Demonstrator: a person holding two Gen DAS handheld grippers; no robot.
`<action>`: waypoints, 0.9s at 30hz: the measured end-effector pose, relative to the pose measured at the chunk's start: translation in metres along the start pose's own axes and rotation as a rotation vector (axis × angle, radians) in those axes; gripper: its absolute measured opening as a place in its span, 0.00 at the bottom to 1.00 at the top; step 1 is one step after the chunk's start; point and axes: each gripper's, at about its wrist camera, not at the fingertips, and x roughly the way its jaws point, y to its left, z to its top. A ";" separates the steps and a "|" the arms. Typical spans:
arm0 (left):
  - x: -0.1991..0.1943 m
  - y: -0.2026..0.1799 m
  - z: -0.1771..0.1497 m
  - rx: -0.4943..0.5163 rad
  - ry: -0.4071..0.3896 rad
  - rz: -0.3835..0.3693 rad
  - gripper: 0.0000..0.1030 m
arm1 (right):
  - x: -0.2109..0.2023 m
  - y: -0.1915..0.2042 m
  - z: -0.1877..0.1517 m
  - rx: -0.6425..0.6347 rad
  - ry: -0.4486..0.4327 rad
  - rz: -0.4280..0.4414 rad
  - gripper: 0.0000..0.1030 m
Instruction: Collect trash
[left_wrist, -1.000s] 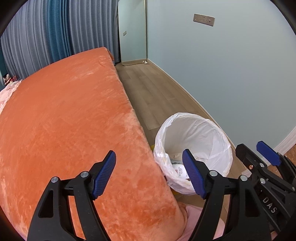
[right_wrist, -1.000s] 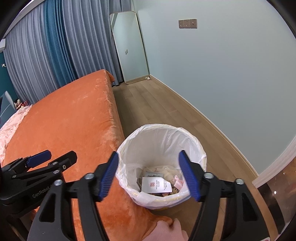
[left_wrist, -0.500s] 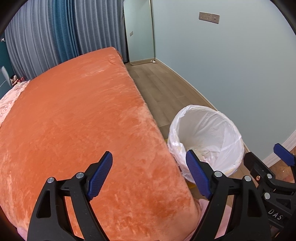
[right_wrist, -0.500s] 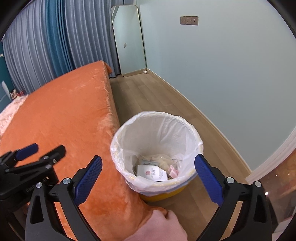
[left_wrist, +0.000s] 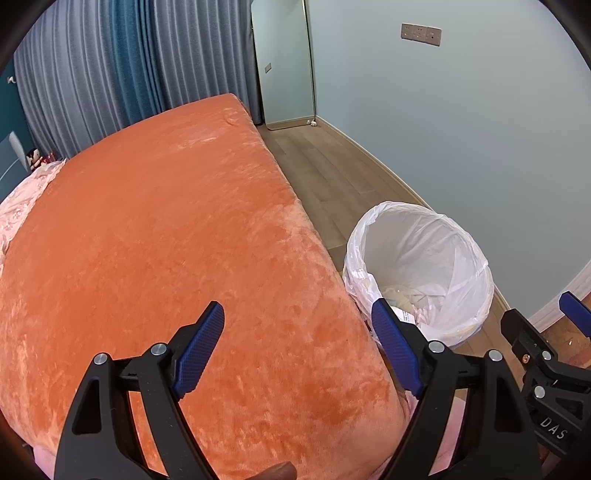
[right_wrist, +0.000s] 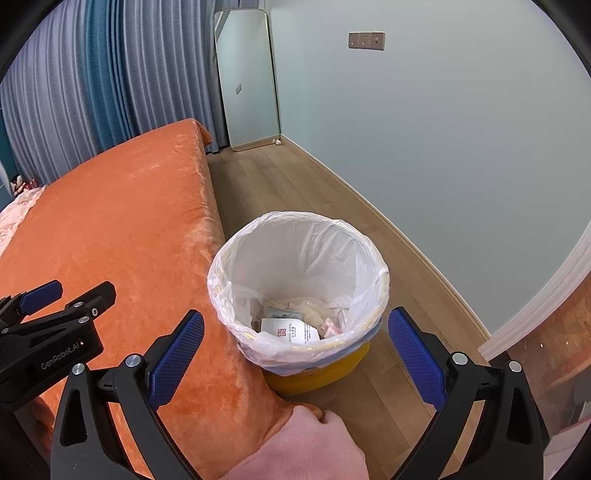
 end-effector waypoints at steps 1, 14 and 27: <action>0.000 -0.001 -0.001 0.004 -0.001 0.003 0.76 | 0.000 -0.001 -0.001 0.000 0.001 -0.001 0.93; -0.002 -0.009 -0.005 0.019 -0.009 0.036 0.76 | -0.005 -0.008 -0.006 -0.008 -0.005 -0.025 0.93; -0.004 -0.009 -0.006 0.025 -0.013 0.042 0.76 | -0.003 -0.008 -0.007 -0.005 -0.007 -0.030 0.93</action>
